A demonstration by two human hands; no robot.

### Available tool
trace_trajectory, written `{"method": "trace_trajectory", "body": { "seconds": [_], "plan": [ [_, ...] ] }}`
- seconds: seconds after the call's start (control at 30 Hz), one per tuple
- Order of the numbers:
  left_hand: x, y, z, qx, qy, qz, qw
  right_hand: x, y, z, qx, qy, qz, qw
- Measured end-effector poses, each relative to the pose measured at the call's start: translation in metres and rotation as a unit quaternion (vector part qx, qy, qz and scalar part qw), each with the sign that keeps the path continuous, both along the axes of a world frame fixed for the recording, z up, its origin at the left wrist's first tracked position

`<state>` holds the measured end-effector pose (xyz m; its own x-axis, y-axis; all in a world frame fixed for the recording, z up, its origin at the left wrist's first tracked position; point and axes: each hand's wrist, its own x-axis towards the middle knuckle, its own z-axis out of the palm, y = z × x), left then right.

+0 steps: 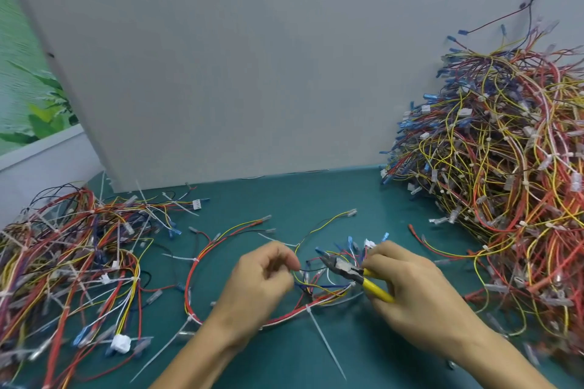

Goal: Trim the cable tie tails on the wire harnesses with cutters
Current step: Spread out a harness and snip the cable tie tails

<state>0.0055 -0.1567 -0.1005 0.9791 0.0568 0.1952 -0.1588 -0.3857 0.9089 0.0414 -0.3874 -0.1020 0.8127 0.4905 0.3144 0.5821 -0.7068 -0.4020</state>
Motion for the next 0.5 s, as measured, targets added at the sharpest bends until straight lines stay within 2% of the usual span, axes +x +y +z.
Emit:
{"method": "trace_trajectory", "body": {
  "seconds": [0.13,0.2,0.37,0.5],
  "plan": [
    [-0.013,-0.002,-0.013,0.204,-0.066,-0.081,0.973,-0.002,0.012,-0.007,0.035,0.016,0.035,0.999],
    [-0.013,-0.002,-0.018,0.26,-0.092,-0.106,0.955,-0.001,0.017,-0.014,0.022,0.017,0.029,0.999],
    [-0.009,-0.002,-0.028,0.295,-0.134,-0.096,0.941,0.003,0.024,-0.019,0.024,0.021,-0.003,0.999],
    [-0.01,-0.005,-0.03,0.257,-0.133,-0.056,0.956,0.004,0.024,-0.014,0.081,0.053,-0.015,0.995]
  ]
}}
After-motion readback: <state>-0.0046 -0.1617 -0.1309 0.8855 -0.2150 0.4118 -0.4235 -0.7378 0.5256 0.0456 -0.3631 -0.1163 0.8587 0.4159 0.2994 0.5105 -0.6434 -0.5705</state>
